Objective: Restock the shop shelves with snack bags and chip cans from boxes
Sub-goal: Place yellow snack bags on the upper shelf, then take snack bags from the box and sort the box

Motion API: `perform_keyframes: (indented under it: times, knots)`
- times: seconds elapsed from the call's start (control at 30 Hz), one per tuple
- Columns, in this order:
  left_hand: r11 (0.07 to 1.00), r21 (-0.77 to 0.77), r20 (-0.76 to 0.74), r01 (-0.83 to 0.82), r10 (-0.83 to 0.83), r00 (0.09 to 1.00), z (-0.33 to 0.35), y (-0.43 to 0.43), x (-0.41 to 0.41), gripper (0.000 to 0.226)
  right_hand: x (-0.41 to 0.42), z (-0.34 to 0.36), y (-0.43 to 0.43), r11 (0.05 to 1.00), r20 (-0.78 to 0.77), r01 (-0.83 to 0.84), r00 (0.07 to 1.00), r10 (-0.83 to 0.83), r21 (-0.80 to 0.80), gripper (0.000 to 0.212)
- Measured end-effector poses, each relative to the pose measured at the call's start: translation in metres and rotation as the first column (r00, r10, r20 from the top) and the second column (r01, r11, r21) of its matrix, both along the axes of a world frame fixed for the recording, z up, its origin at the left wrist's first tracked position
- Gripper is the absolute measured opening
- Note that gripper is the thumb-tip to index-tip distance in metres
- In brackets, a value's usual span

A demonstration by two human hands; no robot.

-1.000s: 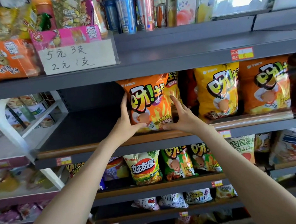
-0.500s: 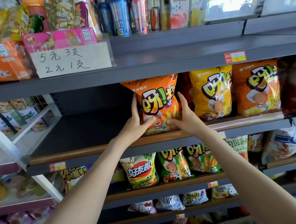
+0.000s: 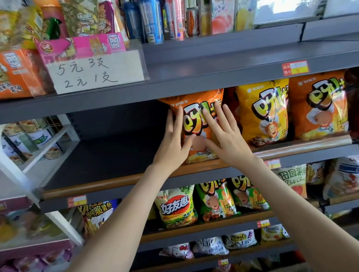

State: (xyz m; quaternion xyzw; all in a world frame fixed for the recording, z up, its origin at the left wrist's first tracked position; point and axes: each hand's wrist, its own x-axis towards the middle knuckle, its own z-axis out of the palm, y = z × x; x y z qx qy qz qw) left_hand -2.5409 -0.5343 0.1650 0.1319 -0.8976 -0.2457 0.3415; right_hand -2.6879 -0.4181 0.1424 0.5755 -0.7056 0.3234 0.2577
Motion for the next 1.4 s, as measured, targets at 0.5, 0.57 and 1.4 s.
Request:
perform_keyframes:
  times: [0.5,0.57,1.4]
  knots:
    - [0.99,0.133,-0.004,0.056,-0.056,0.998,0.0,-0.001,-0.009,0.064,0.008,0.004,0.004,0.993,0.237,-0.069,0.97,0.044,0.1,0.094]
    - [0.992,0.126,0.044,0.018,-0.024,0.999,0.003,0.005,-0.006,0.066,0.01,0.002,0.005,0.992,0.24,-0.037,0.971,0.008,0.117,0.097]
    - [0.201,0.48,0.454,-0.854,0.776,0.438,-0.218,0.087,0.374,0.071,0.307,-0.176,-0.044,0.583,0.621,-0.66,0.72,0.309,0.474,0.062]
